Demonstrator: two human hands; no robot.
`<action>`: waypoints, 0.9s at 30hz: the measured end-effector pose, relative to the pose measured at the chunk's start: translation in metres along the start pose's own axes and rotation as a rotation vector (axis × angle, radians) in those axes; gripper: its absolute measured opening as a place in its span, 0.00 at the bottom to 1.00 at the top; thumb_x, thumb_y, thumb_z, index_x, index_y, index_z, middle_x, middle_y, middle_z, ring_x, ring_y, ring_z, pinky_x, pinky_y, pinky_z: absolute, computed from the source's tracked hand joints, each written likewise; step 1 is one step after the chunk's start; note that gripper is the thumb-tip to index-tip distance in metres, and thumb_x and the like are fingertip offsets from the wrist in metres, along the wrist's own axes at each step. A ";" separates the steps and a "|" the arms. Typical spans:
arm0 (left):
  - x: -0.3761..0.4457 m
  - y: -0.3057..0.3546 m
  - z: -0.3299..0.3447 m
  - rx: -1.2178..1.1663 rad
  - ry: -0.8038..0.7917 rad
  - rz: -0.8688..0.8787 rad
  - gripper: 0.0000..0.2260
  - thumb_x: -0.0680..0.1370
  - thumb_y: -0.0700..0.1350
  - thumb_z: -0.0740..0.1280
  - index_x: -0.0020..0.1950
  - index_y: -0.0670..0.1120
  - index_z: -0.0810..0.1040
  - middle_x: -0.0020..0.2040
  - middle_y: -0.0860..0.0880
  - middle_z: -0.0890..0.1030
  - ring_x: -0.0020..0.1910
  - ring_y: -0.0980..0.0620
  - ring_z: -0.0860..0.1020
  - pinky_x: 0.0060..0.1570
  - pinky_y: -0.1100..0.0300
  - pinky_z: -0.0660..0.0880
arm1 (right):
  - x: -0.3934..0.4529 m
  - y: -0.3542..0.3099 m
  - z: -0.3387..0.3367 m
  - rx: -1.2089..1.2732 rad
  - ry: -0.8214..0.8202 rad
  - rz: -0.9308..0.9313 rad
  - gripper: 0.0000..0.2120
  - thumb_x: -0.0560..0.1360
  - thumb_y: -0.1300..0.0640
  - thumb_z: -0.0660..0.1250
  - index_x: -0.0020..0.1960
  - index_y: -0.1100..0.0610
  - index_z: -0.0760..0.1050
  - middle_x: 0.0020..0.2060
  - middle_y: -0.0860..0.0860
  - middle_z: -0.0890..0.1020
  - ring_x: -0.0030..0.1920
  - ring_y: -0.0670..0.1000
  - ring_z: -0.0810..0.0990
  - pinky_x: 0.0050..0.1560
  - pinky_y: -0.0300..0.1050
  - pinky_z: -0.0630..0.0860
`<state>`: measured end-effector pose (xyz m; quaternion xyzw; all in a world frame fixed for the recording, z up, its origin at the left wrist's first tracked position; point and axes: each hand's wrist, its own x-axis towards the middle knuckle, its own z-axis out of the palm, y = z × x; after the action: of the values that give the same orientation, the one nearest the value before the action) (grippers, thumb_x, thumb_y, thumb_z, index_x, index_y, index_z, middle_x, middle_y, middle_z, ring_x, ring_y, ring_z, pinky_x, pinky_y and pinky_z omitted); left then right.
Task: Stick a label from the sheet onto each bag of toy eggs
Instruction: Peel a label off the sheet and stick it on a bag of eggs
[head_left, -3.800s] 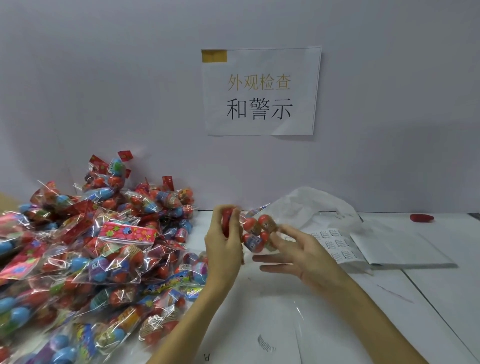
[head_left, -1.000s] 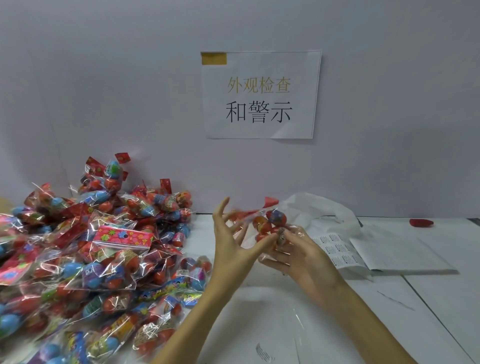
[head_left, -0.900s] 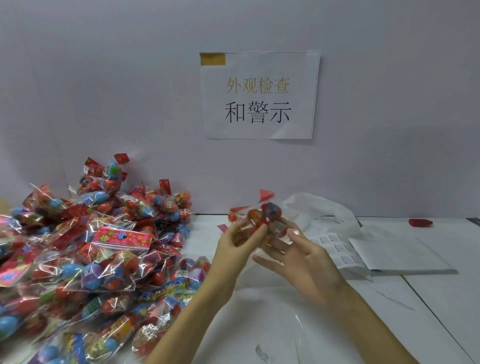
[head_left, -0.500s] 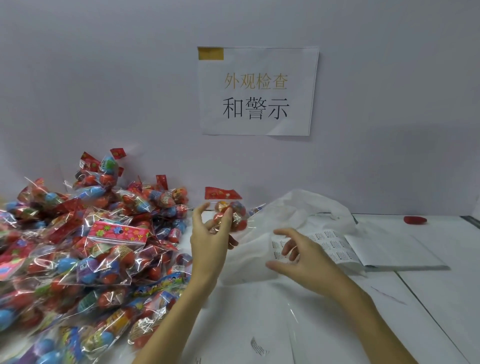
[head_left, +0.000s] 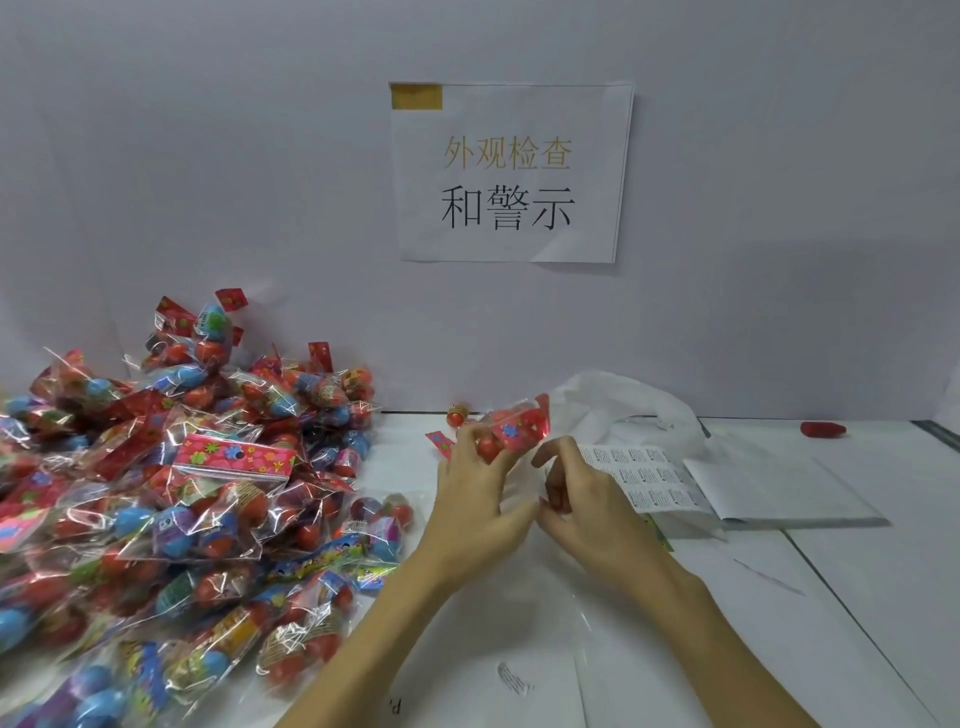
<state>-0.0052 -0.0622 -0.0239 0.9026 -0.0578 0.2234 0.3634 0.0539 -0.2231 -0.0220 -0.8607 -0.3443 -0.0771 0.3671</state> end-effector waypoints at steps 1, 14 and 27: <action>-0.001 -0.003 0.001 0.096 -0.060 0.008 0.30 0.72 0.51 0.63 0.76 0.61 0.68 0.65 0.57 0.60 0.69 0.56 0.61 0.64 0.61 0.60 | 0.000 0.000 0.000 0.011 0.012 -0.026 0.20 0.73 0.67 0.69 0.56 0.50 0.67 0.35 0.48 0.74 0.37 0.47 0.74 0.39 0.39 0.71; -0.001 -0.005 0.004 0.186 0.324 -0.108 0.18 0.74 0.40 0.79 0.63 0.52 0.86 0.62 0.44 0.80 0.51 0.40 0.81 0.51 0.47 0.81 | -0.003 0.012 -0.025 0.179 0.020 0.055 0.17 0.76 0.48 0.75 0.61 0.38 0.74 0.46 0.44 0.78 0.47 0.45 0.76 0.49 0.31 0.73; -0.001 -0.007 0.015 0.131 0.341 -0.081 0.17 0.77 0.41 0.76 0.65 0.53 0.85 0.63 0.45 0.79 0.51 0.42 0.83 0.49 0.47 0.83 | -0.002 0.006 -0.010 0.274 0.038 0.157 0.23 0.70 0.29 0.69 0.50 0.45 0.72 0.35 0.45 0.75 0.35 0.43 0.72 0.40 0.40 0.74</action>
<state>0.0014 -0.0669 -0.0382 0.8750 0.0559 0.3616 0.3171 0.0569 -0.2337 -0.0193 -0.8253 -0.2764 -0.0169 0.4922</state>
